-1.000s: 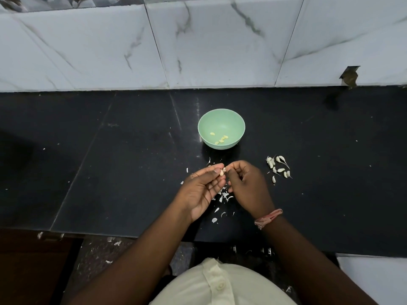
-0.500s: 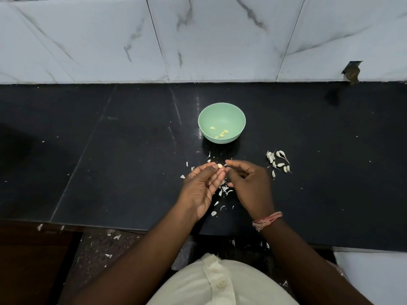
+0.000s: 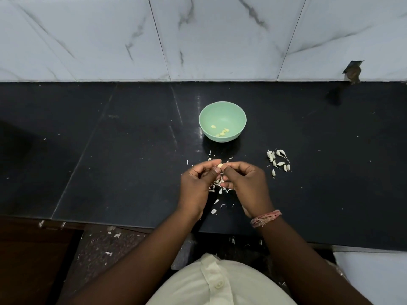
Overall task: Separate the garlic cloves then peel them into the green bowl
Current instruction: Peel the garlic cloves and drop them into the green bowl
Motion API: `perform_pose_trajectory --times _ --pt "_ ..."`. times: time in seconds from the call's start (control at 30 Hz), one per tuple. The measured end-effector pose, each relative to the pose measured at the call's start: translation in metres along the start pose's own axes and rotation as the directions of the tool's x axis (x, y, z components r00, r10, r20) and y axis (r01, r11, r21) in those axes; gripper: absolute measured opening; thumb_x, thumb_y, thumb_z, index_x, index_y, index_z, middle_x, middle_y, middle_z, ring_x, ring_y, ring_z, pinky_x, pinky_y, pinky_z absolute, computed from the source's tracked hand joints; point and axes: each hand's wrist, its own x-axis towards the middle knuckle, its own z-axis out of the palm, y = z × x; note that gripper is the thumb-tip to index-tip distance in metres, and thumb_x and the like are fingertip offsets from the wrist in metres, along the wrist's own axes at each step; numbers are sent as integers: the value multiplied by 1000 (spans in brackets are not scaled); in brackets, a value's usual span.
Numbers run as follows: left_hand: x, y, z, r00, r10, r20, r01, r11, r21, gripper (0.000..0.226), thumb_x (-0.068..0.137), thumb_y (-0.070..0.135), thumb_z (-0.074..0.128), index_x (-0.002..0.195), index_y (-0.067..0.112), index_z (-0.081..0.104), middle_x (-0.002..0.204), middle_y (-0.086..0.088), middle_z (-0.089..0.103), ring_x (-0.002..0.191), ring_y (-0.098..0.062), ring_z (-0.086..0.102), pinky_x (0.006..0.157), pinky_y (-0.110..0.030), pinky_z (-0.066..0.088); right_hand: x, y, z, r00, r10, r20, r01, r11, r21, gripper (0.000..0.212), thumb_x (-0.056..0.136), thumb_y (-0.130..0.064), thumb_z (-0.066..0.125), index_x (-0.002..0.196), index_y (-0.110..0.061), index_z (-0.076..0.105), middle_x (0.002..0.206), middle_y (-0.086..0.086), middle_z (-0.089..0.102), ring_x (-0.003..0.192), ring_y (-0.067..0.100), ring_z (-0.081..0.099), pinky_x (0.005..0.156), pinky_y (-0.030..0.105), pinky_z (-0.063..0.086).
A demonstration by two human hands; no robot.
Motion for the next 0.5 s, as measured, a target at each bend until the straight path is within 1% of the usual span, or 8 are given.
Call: perform_pose_trajectory --times 0.1,0.17,0.23,0.27,0.33,0.37,0.43,0.5 --pt "-1 4 -3 996 94 14 -95 981 170 19 92 3 70 109 8 76 98 -10 78 95 -23 73 91 -39 58 0 -2 -2 999 -2 33 1 1000 14 6 93 -4 71 90 -4 76 76 13 73 71 16 70 70 35 62" --pt "-3 6 -3 994 110 24 -113 967 229 18 92 7 72 108 12 77 93 -10 77 94 -29 74 90 -42 59 -1 -3 -2 999 -13 42 13 1000 -3 7 94 -3 69 90 -3 75 74 10 74 70 16 71 71 35 63" --pt "-5 8 -3 992 117 40 -124 957 261 18 91 9 74 107 15 78 90 -10 77 94 -33 74 88 -46 59 -2 -5 -3 998 -10 57 10 1000 -8 8 94 -1 67 91 -1 74 74 8 74 69 15 72 70 33 63" --pt "-6 10 -3 992 119 53 -129 954 272 17 91 9 74 106 15 78 91 -9 78 94 -33 74 88 -47 59 -1 -6 -4 998 -5 68 6 1000 -3 8 94 0 66 91 0 73 76 10 73 69 15 71 69 34 63" --pt "-6 14 -5 989 124 86 -145 942 301 17 91 9 73 106 15 79 93 -6 78 94 -30 74 88 -45 59 -1 -7 -7 996 3 86 -3 1000 -3 7 94 2 66 92 3 72 80 18 70 68 14 68 72 39 64" --pt "-6 15 -6 986 132 99 -158 933 324 17 91 9 73 106 16 79 93 -5 78 93 -28 74 87 -45 60 -1 -7 -7 996 4 88 -3 1000 -15 6 93 3 65 91 4 72 79 19 68 67 14 67 73 42 64" --pt "-7 16 -6 981 152 123 -187 912 364 17 91 11 74 103 21 80 89 -4 78 91 -29 74 87 -48 59 0 -8 -8 997 -1 79 6 998 -58 6 90 4 66 88 3 71 73 16 65 62 14 64 72 45 64" --pt "-7 16 -6 976 168 139 -209 902 378 16 91 12 74 103 22 81 86 -4 76 90 -30 74 88 -54 58 0 -9 -8 997 -15 70 22 994 -103 6 90 2 66 86 2 71 67 8 64 57 13 63 70 46 62"
